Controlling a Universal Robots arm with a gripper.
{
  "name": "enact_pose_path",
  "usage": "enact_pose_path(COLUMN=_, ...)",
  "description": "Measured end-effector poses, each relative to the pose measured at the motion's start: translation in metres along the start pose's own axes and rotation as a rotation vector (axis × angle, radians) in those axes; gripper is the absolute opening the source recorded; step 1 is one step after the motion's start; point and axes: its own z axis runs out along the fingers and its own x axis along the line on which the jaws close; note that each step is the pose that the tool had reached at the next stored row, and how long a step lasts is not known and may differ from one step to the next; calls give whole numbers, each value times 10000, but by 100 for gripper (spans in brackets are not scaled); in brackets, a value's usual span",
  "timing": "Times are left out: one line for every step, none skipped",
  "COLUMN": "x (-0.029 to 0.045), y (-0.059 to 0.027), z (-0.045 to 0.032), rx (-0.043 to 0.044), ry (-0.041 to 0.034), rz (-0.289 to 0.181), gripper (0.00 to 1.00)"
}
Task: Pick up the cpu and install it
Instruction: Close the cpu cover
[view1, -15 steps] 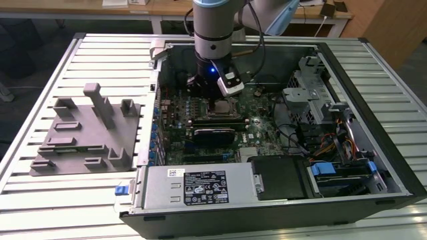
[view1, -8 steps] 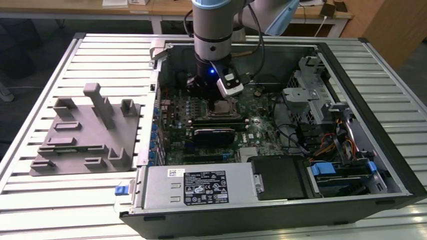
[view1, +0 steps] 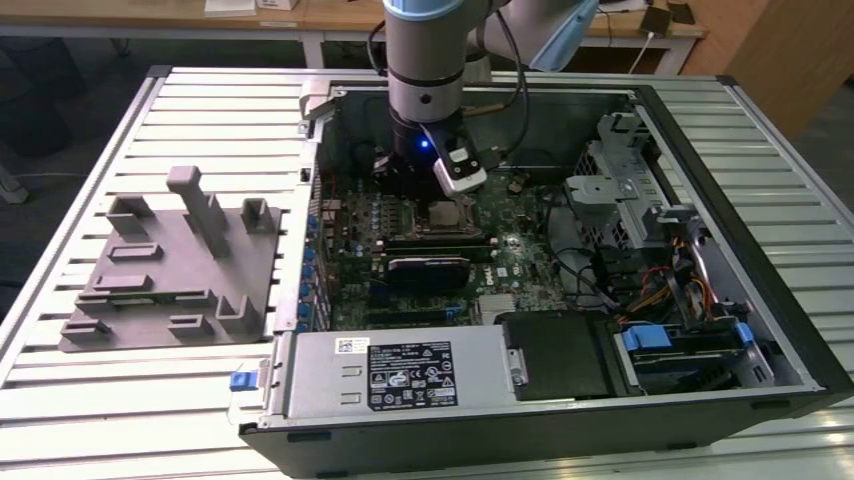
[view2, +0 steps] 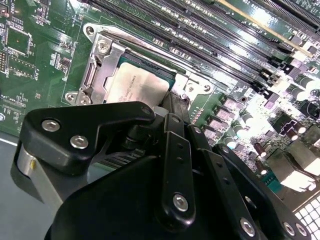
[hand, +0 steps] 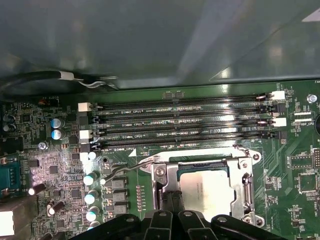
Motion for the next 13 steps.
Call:
enact_pose_path(x=0, y=0, z=2, rx=1, ry=0, rz=0, gripper=11)
enact_pose_path(x=0, y=0, z=6, rx=0, ry=0, rz=-1, gripper=11)
enact_pose_path(x=1, y=0, z=7, rx=-1, ry=-1, rz=-1, gripper=11)
enact_pose_path(x=2, y=0, z=9, rx=-3, ry=-2, rz=0, gripper=11)
enact_pose_path(x=4, y=0, z=9, rx=-2, ry=-2, rz=0, gripper=11)
enact_pose_path(x=5, y=0, z=10, rx=-2, ry=-2, rz=0, gripper=11)
enact_pose_path(x=6, y=0, z=10, rx=-2, ry=-3, rz=0, gripper=11)
enact_pose_path(x=6, y=0, z=10, rx=-3, ry=-2, rz=0, gripper=11)
enact_pose_path(x=7, y=0, z=11, rx=-4, ry=-3, rz=-1, gripper=11)
enact_pose_path(x=7, y=0, z=10, rx=-3, ry=-3, rz=0, gripper=11)
enact_pose_path(x=8, y=0, z=10, rx=-4, ry=-3, rz=0, gripper=11)
enact_pose_path(x=8, y=0, z=10, rx=-4, ry=-3, rz=0, gripper=11)
enact_pose_path(x=11, y=0, z=11, rx=-4, ry=-4, rz=1, gripper=11)
